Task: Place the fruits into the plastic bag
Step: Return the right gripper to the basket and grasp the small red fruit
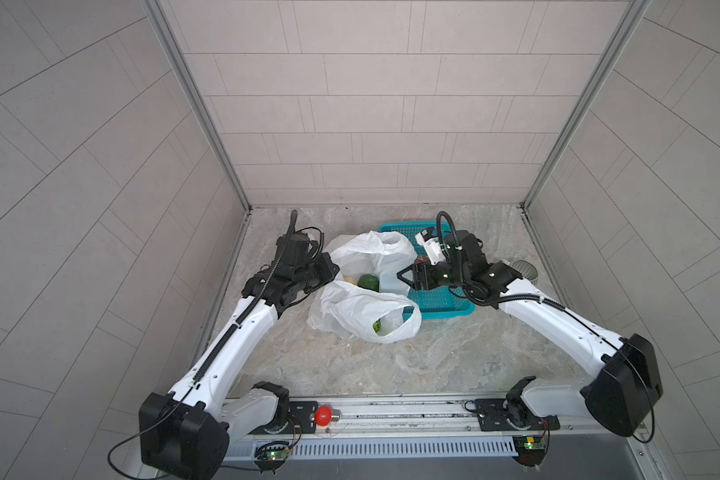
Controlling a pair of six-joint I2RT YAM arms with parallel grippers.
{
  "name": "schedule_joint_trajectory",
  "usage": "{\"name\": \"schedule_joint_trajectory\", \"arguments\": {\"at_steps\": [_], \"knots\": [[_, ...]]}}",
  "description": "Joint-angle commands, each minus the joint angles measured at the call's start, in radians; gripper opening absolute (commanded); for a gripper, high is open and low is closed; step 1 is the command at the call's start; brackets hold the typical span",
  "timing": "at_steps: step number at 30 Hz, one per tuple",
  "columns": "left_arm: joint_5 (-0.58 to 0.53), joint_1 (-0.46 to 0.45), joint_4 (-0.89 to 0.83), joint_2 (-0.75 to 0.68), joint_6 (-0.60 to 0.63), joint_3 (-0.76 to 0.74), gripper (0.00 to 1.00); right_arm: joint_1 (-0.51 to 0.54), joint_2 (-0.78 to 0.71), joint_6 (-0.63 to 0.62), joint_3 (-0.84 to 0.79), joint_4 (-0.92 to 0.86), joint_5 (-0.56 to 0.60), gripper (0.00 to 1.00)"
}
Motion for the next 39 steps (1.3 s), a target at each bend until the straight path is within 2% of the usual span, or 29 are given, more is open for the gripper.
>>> {"name": "schedule_joint_trajectory", "arguments": {"at_steps": [1, 5, 9, 13, 18, 25, 34, 39], "knots": [[-0.043, 0.016, -0.013, -0.015, -0.015, 0.009, 0.0, -0.066, -0.086, 0.027, -0.065, 0.059, 0.016, 0.75], [-0.022, 0.048, 0.017, -0.014, -0.066, -0.008, 0.0, -0.138, -0.137, 0.09, -0.125, 0.06, 0.122, 0.75], [0.031, 0.077, 0.062, -0.014, -0.091, -0.012, 0.0, -0.149, -0.095, 0.114, -0.144, 0.015, 0.222, 0.74], [0.059, 0.086, 0.062, -0.004, -0.082, 0.014, 0.0, -0.131, 0.032, 0.162, -0.145, 0.034, 0.158, 0.73], [0.059, 0.088, 0.057, -0.004, -0.075, 0.02, 0.0, -0.036, 0.201, 0.189, -0.092, 0.072, 0.126, 0.72], [0.065, 0.088, 0.063, -0.013, -0.072, -0.005, 0.0, 0.022, 0.449, 0.178, 0.093, 0.017, 0.071, 0.73], [0.067, 0.088, 0.066, -0.021, -0.067, -0.02, 0.0, 0.025, 0.579, 0.16, 0.175, 0.012, 0.134, 0.72], [0.073, 0.088, 0.071, -0.016, -0.068, -0.021, 0.0, 0.025, 0.64, 0.144, 0.236, -0.019, 0.147, 0.66]]}}
